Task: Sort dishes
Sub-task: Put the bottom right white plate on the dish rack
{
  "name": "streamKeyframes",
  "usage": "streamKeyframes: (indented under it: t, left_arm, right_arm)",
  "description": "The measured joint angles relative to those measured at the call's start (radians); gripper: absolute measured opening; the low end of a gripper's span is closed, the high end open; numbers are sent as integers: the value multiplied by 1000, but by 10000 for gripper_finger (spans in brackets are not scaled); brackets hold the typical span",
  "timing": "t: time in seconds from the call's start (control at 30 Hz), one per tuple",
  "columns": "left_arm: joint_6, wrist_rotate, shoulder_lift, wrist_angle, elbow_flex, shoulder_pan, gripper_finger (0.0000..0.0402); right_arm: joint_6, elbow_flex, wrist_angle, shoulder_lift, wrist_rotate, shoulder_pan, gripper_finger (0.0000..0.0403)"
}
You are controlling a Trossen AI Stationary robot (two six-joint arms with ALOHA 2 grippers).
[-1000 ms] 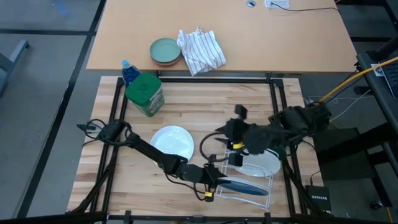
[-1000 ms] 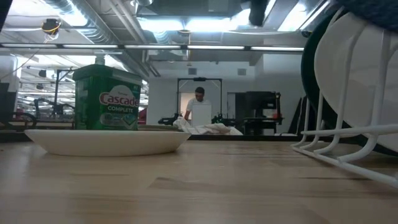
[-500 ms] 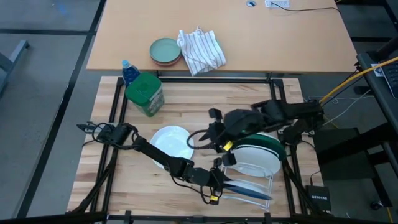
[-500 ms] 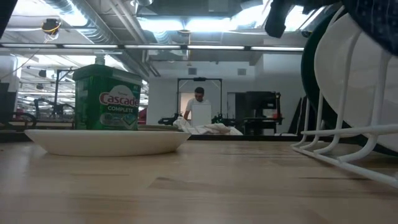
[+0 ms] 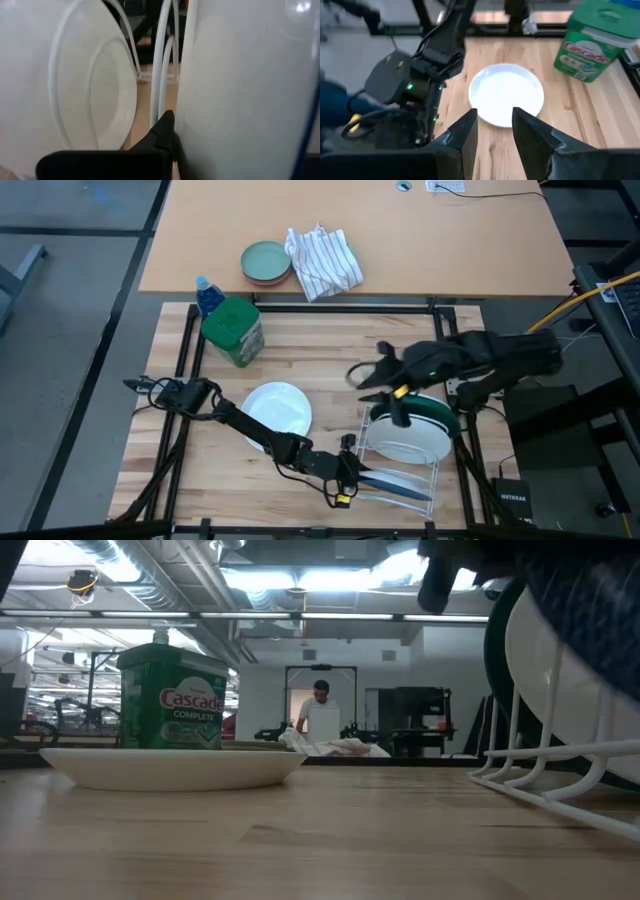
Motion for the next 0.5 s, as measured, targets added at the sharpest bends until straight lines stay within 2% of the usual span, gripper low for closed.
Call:
streamKeyframes:
  t: [0.23,0.4,0.5]
  left_arm:
    - [0,0,0,-56,0,0,27]
    - [0,1,0,-57,0,6,29]
    - [-1,1,0,-59,0,10,50]
  right_arm:
    - [70,-401,324,-263,7,0,127]
    - [92,-580,446,-353,8,-2,127]
    - [100,-649,500,-376,8,-2,127]
